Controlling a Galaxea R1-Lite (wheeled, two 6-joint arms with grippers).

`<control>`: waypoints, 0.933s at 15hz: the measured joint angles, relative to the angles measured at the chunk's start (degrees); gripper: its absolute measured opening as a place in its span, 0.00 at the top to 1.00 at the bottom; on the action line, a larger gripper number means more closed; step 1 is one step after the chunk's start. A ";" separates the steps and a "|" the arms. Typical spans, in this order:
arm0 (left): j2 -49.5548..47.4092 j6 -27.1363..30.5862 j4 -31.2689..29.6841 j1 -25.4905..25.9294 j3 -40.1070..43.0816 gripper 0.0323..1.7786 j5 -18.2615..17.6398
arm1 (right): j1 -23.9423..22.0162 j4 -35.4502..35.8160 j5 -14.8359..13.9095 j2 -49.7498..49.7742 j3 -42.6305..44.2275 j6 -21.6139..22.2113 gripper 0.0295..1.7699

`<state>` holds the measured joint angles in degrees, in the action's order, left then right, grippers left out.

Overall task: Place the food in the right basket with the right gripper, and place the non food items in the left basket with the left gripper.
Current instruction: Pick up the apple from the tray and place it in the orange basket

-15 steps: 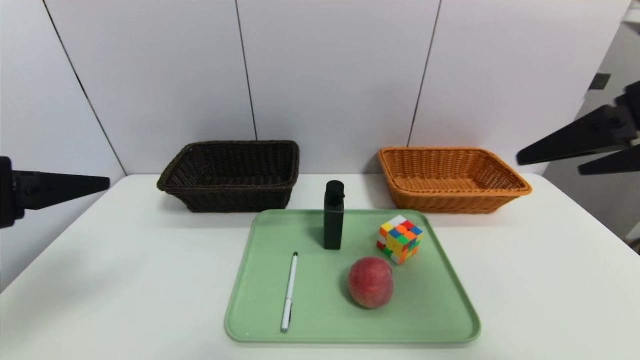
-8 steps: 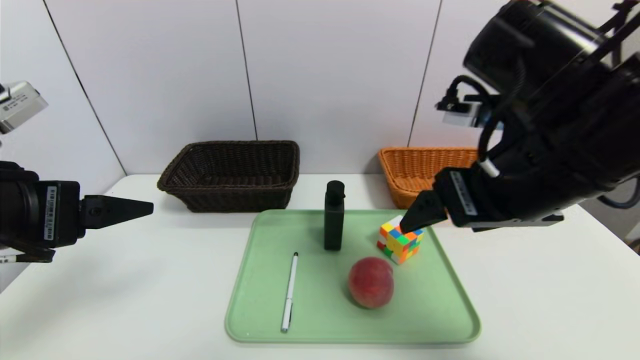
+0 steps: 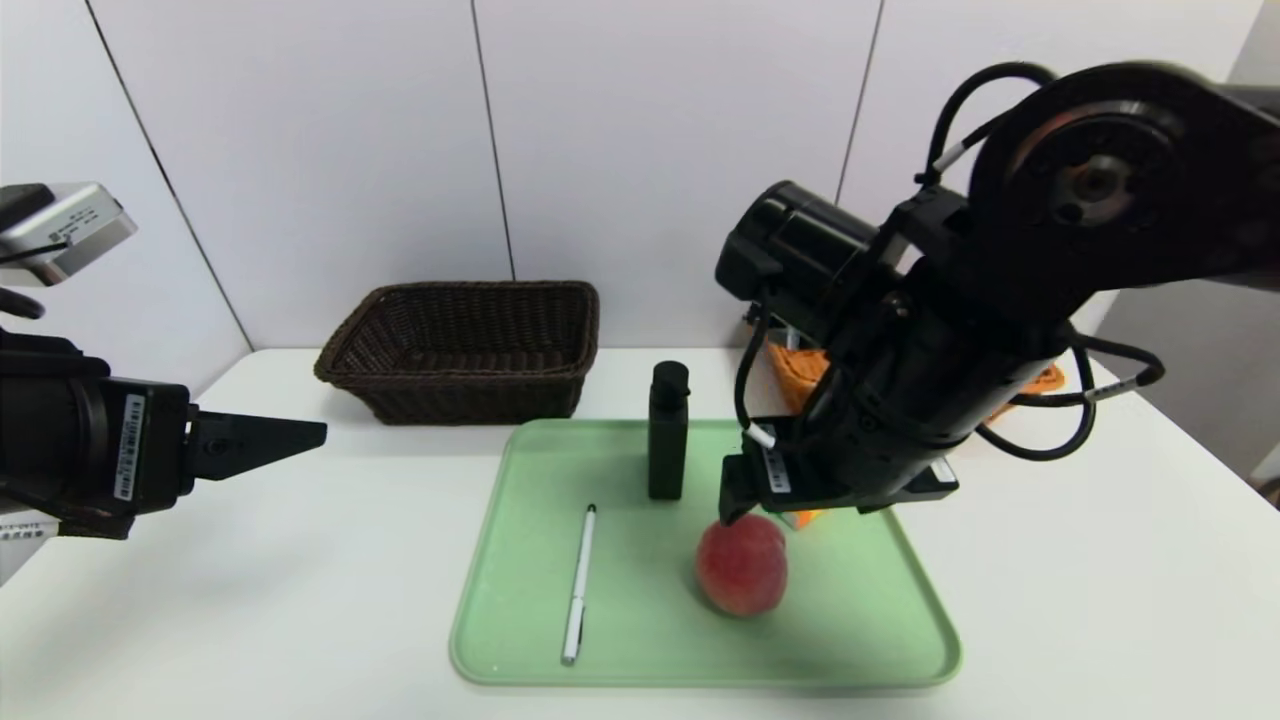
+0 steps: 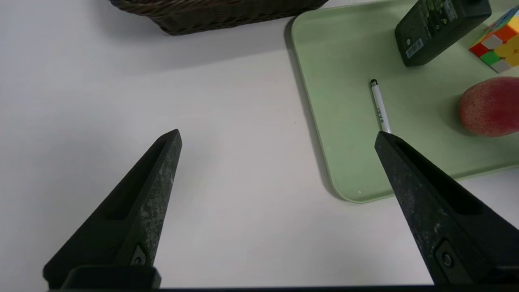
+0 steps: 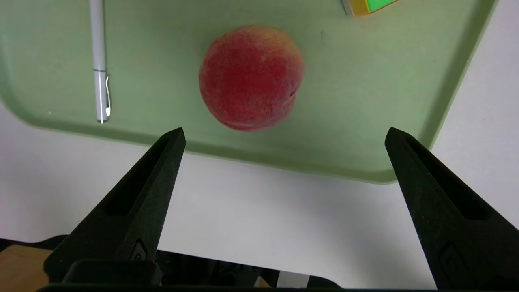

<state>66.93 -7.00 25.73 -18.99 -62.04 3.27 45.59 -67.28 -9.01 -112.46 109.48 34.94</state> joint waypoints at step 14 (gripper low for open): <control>1.57 0.13 -2.50 -0.52 1.95 0.05 -0.60 | 1.73 0.24 0.17 -10.08 1.93 3.04 0.04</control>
<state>68.50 -6.86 23.24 -19.52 -60.09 2.67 47.32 -67.04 -8.84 -122.54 111.41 37.97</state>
